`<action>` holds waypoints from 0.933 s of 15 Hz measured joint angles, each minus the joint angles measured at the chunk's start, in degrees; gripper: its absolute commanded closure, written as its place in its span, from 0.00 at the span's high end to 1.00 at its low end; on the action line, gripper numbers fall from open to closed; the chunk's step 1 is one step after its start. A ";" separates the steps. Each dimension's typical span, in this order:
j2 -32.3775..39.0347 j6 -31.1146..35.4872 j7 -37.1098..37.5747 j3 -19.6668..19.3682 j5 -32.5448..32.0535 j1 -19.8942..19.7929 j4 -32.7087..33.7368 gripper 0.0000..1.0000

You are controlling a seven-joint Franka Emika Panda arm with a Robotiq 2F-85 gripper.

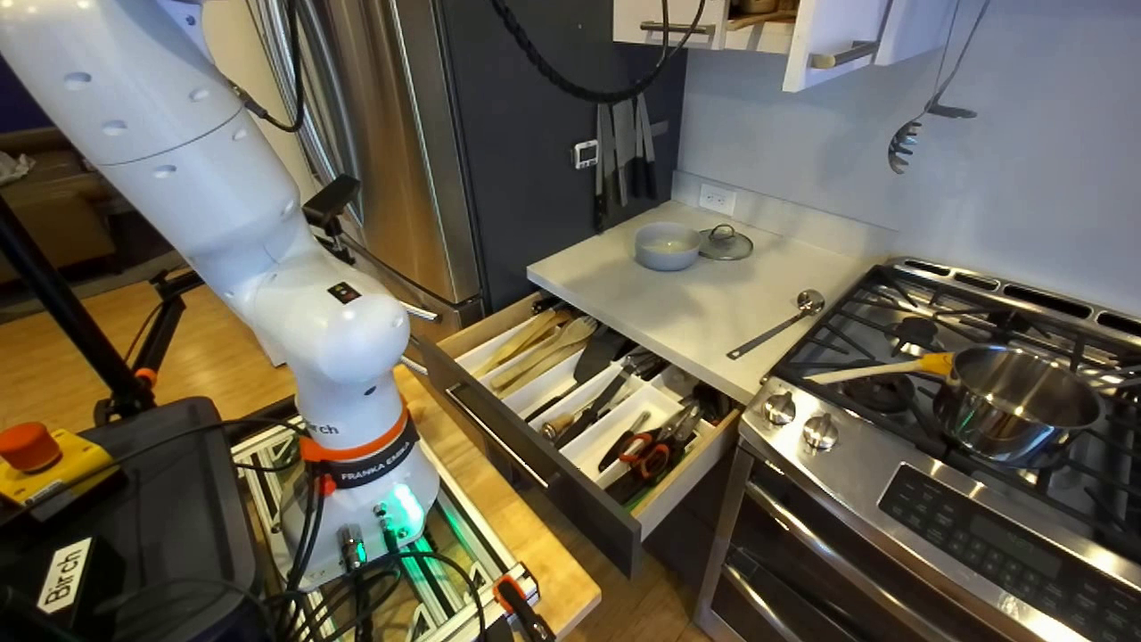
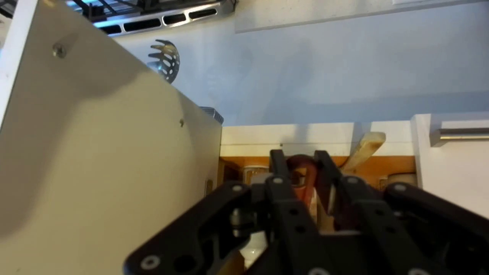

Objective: Remove the utensil from the grey bowl and put it in the open cabinet

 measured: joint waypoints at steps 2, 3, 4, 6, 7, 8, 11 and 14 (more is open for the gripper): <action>2.60 -0.09 -4.84 2.42 3.74 -3.74 4.82 0.06; 4.48 -0.22 -7.55 3.20 6.24 -5.02 7.53 0.06; 6.87 -0.69 -10.80 3.69 9.23 -5.87 10.58 0.06; 12.42 -2.35 -17.90 4.24 16.10 -6.63 16.86 0.06; 15.53 -3.17 -21.65 4.38 20.22 -6.84 20.15 0.06; 18.41 -4.10 -24.98 4.48 23.76 -7.08 23.21 0.06; 26.19 -6.05 -32.75 4.66 30.01 -8.83 32.54 0.06; 32.06 -8.81 -36.59 4.81 30.99 -10.51 41.61 0.06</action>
